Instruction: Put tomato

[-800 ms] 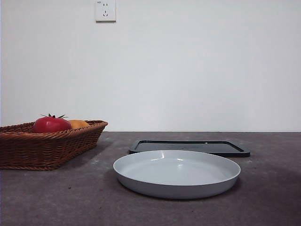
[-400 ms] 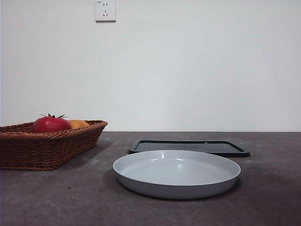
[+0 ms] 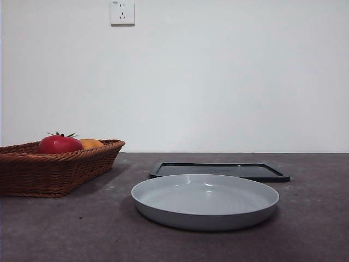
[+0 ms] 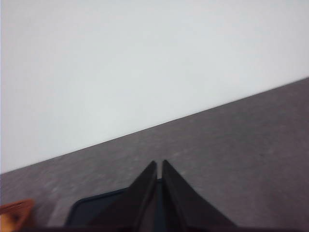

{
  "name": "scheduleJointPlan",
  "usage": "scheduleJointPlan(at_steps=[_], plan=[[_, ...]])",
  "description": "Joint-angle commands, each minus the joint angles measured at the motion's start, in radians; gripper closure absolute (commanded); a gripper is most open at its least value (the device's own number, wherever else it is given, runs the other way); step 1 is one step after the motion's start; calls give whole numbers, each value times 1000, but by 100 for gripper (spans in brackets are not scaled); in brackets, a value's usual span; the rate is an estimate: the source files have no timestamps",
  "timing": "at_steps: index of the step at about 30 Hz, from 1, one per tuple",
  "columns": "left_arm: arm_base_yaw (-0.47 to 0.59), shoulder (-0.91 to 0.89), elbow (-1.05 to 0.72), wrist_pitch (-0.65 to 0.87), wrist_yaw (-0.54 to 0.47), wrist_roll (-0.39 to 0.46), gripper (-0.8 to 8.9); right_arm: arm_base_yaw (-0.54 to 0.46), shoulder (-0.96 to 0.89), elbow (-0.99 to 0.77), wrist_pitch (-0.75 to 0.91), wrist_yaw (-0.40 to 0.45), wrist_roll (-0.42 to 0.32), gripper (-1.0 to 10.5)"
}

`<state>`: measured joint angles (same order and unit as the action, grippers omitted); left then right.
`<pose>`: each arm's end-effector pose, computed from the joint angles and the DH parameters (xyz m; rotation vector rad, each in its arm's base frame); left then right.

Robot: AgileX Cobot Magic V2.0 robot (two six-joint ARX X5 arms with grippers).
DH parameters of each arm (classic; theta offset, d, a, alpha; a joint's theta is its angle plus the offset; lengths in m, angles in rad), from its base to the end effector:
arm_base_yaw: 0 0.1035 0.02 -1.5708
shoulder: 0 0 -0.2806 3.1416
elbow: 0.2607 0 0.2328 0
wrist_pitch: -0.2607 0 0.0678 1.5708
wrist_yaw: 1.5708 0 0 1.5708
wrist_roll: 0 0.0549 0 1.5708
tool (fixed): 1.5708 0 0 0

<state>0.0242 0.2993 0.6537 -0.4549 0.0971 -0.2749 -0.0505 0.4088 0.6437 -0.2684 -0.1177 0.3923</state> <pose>0.0639 -0.0038 0.3083 -0.2806 0.1097 -0.0586 0.0898 0.0019 0.3217 0.3949 0.0461 0.0598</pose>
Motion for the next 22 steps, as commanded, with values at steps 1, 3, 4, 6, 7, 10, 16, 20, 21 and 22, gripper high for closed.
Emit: scheduleJointPlan(at_steps=[1, 3, 4, 6, 7, 10, 16, 20, 21, 22], plan=[[2, 65, 113, -38, 45, 21, 798, 3, 92, 127, -52, -74, -24, 938], [2, 115, 183, -71, 79, 34, 798, 3, 152, 203, -103, -126, -54, 938], [2, 137, 213, -86, 92, 38, 798, 3, 179, 238, -132, -148, -69, 938], [2, 192, 280, -123, 132, 54, 798, 3, 233, 310, -203, -188, -96, 938], [2, 220, 314, -141, 161, 61, 798, 3, 259, 345, -240, -207, -103, 938], [2, 302, 400, -184, 244, 69, 798, 6, 323, 421, -323, -266, -132, 938], [0, 457, 537, -238, 470, 87, 798, 45, 423, 504, -416, -424, -208, 938], [-2, 547, 573, -242, 640, 99, 798, 97, 462, 504, -426, -470, -218, 938], [-4, 568, 575, -243, 673, 99, 798, 115, 474, 504, -430, -470, -224, 938], [-9, 590, 575, -245, 705, 103, 798, 135, 486, 504, -437, -470, -225, 938]])
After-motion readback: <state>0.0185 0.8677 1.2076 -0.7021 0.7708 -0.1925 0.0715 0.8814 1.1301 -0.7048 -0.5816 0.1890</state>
